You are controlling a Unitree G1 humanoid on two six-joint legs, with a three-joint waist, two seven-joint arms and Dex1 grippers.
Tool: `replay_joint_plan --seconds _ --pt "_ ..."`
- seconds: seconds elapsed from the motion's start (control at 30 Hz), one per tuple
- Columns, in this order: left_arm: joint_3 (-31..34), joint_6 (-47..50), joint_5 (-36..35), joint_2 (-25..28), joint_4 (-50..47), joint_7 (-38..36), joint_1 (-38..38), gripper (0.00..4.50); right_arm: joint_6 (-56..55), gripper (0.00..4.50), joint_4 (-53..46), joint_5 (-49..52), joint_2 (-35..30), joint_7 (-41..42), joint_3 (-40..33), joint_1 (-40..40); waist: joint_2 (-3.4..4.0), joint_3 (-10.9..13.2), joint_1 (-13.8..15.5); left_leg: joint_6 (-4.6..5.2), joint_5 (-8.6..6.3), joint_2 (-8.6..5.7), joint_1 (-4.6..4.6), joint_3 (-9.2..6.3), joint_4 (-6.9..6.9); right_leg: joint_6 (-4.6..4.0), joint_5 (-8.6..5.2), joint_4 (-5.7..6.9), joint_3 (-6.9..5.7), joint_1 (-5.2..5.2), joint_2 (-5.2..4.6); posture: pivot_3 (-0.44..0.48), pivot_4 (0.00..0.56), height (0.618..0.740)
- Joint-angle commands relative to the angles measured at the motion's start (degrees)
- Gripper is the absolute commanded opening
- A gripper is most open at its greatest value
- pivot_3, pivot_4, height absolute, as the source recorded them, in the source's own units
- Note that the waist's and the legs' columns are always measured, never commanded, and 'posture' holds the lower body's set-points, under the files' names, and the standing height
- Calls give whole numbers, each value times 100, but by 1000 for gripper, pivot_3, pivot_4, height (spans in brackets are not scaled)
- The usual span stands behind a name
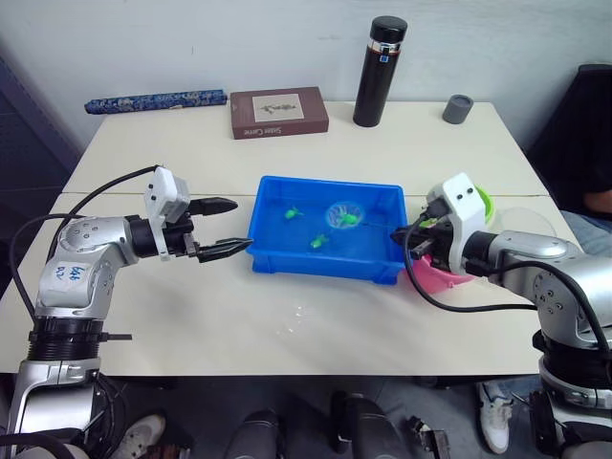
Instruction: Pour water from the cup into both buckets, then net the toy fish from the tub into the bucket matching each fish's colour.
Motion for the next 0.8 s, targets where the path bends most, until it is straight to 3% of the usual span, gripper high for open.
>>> replay_joint_plan --seconds 0.03,0.47,0.67,0.8 --pt "32 -123 -1 -2 39 -63 -165 4483 -248 0 -244 91 -204 27 -287 42 0 0 0 0 0 0 0 0 0 0 0 0 0 0 0 0 150 740" --pt "-59 -266 64 -98 494 -209 -709 4483 -953 0 429 -69 -1110 -124 -1460 90 0 0 2 2 0 -1 -4 0 0 1 1 -5 -2 -1 0 0 150 740" --pt "-90 -364 111 -142 630 -239 -785 4483 -1467 0 903 -489 -1685 -204 -1550 378 0 0 11 2 0 0 -5 1 1 1 1 -5 -1 0 0 0 150 740" --pt "-108 -415 148 -154 725 -279 -855 4483 -2040 0 1055 -952 -2194 -114 -1212 690 0 0 28 3 0 0 -5 1 1 1 1 -5 -1 0 0 0 150 740"
